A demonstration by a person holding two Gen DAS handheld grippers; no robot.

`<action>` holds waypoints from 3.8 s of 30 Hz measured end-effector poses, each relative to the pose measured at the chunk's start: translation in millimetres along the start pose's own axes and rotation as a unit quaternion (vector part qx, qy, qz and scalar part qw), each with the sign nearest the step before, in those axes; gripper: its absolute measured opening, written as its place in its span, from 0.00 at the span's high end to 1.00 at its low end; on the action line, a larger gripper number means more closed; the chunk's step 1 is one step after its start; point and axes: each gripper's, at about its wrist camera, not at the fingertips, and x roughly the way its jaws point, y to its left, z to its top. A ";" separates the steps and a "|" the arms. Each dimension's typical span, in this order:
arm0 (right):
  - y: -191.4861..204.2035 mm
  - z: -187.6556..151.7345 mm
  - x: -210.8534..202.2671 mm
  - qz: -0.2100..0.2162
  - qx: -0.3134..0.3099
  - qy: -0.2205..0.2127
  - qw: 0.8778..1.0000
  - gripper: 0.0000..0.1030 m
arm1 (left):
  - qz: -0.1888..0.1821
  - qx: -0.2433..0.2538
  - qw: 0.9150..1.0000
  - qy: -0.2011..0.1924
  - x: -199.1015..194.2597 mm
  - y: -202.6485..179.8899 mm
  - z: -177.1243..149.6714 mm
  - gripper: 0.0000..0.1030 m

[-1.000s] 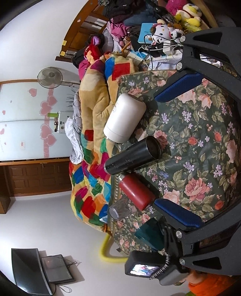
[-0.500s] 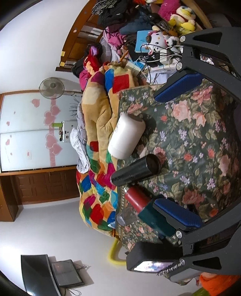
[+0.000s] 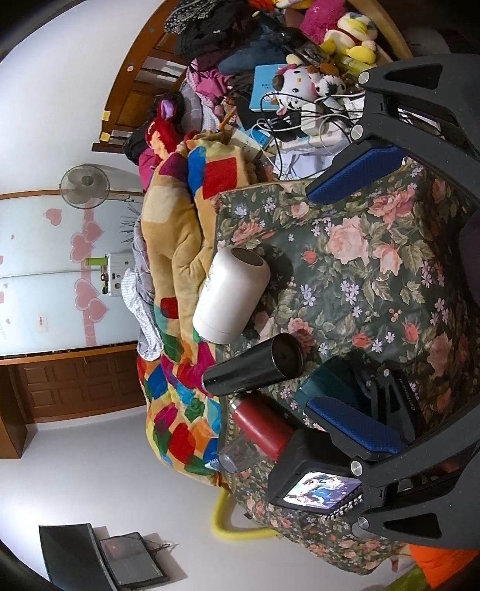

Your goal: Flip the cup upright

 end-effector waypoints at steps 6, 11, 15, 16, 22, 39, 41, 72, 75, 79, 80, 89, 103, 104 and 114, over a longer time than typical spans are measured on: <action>7.5 0.6 3.9 -0.003 -0.006 0.009 1.000 0.00 | -0.033 -0.009 0.999 0.002 -11.9 9.3 -13.0 0.32; 17.2 -0.8 11.4 0.010 -0.004 0.029 1.000 0.00 | -0.061 -0.040 0.997 -0.021 -36.8 24.3 -27.2 0.18; 22.9 -5.6 19.7 0.022 0.000 0.052 0.998 0.00 | -0.047 -0.055 0.997 -0.036 -55.6 39.2 -36.7 0.14; 25.2 -7.9 22.9 0.029 0.003 0.062 0.998 0.00 | -0.045 -0.061 0.996 -0.041 -61.9 43.6 -38.4 0.14; 37.8 -19.0 54.3 0.084 0.042 0.136 0.986 0.00 | 0.020 -0.097 0.992 -0.084 -108.2 88.7 -58.3 0.14; 74.5 -35.3 131.3 0.136 0.101 0.266 0.949 0.32 | 0.081 -0.125 0.984 -0.094 -126.7 129.2 -87.9 0.14; 78.2 -32.1 132.9 0.138 0.087 0.265 0.950 0.33 | 0.076 -0.126 0.984 -0.096 -126.5 128.3 -86.0 0.14; 120.6 -30.6 103.2 0.104 -0.076 0.168 0.977 0.33 | 0.072 -0.141 0.981 -0.108 -140.4 126.7 -76.3 0.14; 121.7 -36.3 108.1 0.127 -0.074 0.200 0.969 0.33 | 0.076 -0.143 0.981 -0.108 -146.1 125.2 -80.2 0.14; 130.1 -42.5 105.3 0.117 -0.093 0.207 0.967 0.33 | 0.075 -0.148 0.980 -0.110 -154.9 122.4 -85.2 0.14; 130.4 -42.9 104.0 0.118 -0.096 0.209 0.966 0.33 | 0.075 -0.149 0.980 -0.110 -156.8 122.1 -85.9 0.14; 106.0 -41.9 58.3 0.119 -0.079 0.201 0.969 0.33 | 0.070 -0.144 0.975 -0.154 -203.7 101.8 -81.5 0.14; 71.4 26.6 -161.7 0.101 -0.061 -0.155 0.981 0.27 | 0.084 -0.105 0.924 -0.358 -357.3 39.4 -76.4 0.07; 70.6 26.0 -177.4 0.096 -0.057 -0.183 0.977 0.25 | 0.085 -0.102 0.919 -0.370 -365.2 35.9 -78.0 0.06; 73.1 10.3 -213.6 0.068 -0.042 -0.265 0.961 0.00 | 0.128 -0.088 0.894 -0.420 -397.4 7.3 -97.2 0.00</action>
